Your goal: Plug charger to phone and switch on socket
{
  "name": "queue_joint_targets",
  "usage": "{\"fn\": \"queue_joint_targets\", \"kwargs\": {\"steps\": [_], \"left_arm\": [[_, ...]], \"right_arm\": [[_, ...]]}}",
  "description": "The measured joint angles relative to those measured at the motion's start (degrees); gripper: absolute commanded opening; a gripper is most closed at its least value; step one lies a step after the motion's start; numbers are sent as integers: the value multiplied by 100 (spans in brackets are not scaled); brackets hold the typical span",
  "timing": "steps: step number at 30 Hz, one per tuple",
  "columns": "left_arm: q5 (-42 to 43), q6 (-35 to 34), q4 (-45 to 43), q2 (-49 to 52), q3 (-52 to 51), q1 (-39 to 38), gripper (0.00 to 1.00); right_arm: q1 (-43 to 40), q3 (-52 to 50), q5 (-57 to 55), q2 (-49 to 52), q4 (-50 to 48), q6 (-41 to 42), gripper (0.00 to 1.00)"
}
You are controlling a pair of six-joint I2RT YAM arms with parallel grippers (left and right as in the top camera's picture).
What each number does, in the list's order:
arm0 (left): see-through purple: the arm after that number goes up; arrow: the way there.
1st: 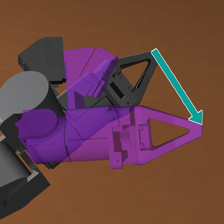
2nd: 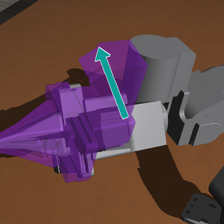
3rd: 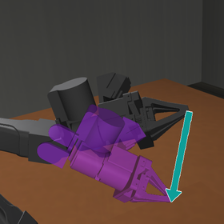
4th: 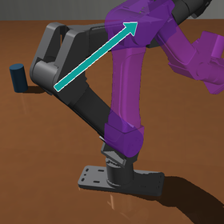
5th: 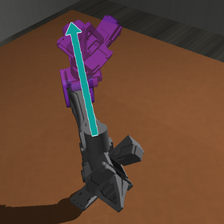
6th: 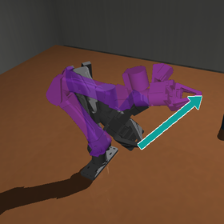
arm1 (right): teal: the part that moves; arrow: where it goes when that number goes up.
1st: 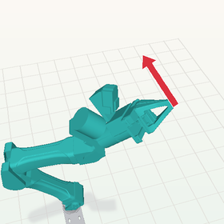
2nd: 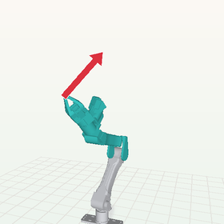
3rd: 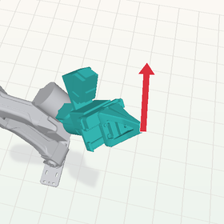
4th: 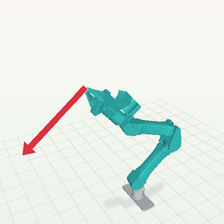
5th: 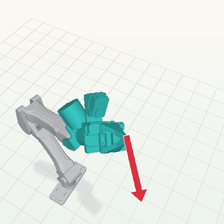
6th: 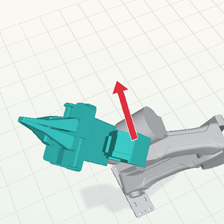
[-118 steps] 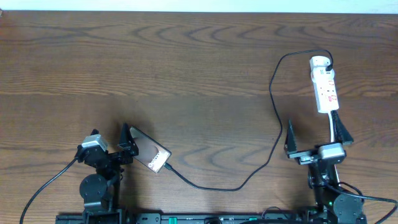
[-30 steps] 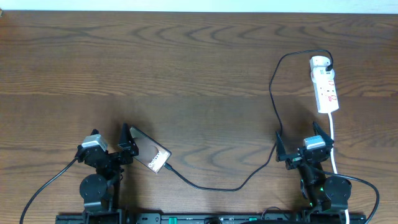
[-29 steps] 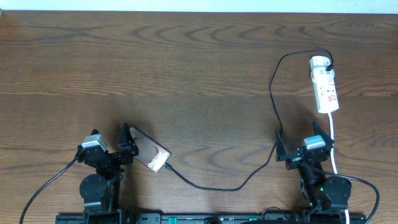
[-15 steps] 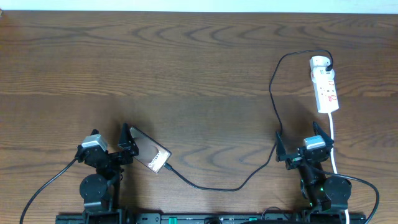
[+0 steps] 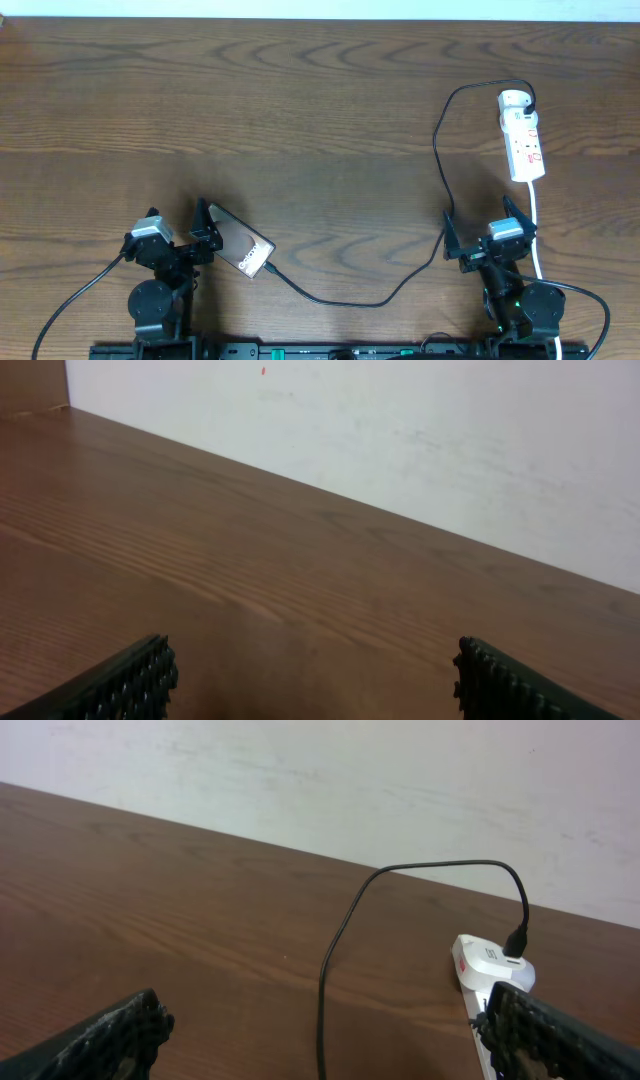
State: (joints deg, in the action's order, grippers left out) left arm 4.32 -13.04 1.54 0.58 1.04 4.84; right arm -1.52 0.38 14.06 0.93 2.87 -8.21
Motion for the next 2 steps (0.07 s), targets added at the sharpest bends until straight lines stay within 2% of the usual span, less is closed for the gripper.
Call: {"fn": "queue_joint_targets", "kwargs": {"steps": [2], "left_arm": [[0,0,0,0,0,0,88]], "right_arm": [[0,0,0,0,-2,0,99]]}}
